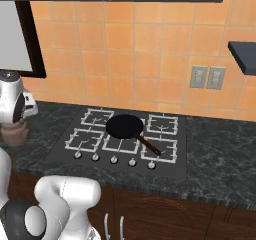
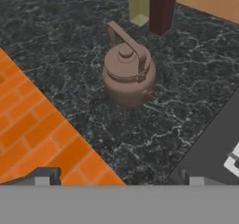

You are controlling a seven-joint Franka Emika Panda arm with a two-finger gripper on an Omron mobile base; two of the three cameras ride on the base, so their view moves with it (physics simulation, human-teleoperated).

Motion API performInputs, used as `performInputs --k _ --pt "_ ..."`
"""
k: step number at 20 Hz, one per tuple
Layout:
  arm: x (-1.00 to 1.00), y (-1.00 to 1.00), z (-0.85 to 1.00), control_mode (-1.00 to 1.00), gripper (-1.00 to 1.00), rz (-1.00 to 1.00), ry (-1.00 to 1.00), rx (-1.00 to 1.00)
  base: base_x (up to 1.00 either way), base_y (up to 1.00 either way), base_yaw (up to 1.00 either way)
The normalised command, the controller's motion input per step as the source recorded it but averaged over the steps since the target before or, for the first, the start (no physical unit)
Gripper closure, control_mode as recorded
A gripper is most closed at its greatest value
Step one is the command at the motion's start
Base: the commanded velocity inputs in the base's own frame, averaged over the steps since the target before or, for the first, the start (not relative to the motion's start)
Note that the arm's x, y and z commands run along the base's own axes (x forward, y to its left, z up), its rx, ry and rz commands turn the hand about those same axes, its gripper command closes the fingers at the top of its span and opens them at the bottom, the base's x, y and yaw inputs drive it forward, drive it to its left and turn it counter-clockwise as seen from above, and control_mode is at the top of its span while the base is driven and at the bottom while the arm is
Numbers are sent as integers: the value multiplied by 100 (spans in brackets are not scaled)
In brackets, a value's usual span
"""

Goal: Pick the kettle from the counter and place it on a stove burner. Then turn the burner on.

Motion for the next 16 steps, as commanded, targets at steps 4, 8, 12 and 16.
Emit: performInputs --k 4,8,12,16 --pt "31 24 0 -100 -100 0 6 -7 0 0 0" --pt "16 18 -9 -100 -100 0 0 -3 0 0 0" --pt "24 43 -29 -100 -100 0 1 -2 0 0 0" --pt "28 44 -27 -100 -100 0 0 -1 0 0 0"
